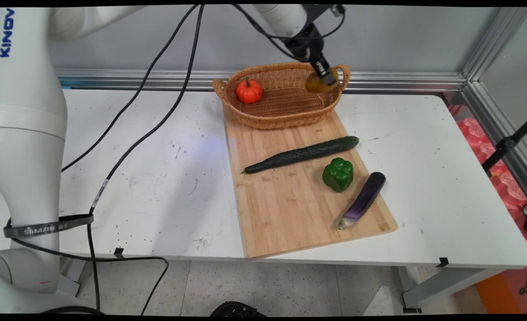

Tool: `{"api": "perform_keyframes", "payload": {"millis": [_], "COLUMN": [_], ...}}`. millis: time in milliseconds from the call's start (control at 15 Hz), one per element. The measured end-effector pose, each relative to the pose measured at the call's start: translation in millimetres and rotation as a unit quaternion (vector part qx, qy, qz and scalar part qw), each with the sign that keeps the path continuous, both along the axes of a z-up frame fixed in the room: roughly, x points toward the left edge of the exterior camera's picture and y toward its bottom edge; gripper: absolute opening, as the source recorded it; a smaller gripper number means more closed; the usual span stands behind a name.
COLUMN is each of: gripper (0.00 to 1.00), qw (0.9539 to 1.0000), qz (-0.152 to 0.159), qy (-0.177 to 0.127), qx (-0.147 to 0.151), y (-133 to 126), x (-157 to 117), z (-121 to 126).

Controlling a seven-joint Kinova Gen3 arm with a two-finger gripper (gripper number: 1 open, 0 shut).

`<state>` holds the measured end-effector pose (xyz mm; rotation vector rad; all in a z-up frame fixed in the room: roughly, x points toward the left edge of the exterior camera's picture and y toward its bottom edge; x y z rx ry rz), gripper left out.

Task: Place the picked object on the cutting board

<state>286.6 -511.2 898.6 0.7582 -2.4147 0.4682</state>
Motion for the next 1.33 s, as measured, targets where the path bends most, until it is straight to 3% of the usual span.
{"api": "perform_keyframes", "payload": {"millis": [267, 533, 867, 1333], "gripper": [0.00, 0.00, 0.00, 0.00], "qw": [0.9999, 0.9997, 0.9993, 0.9976], "qz": [-0.002, -0.008, -0.016, -0.038], "qy": [0.011, 0.007, -0.009, -0.029], "qx": [0.013, 0.023, 0.032, 0.050], "y": [27.9, 65.6, 113.1, 172.0], "x": [-27.2, -39.3, -35.4, -21.5], "z": [20.6, 24.6, 12.9, -21.3]}}
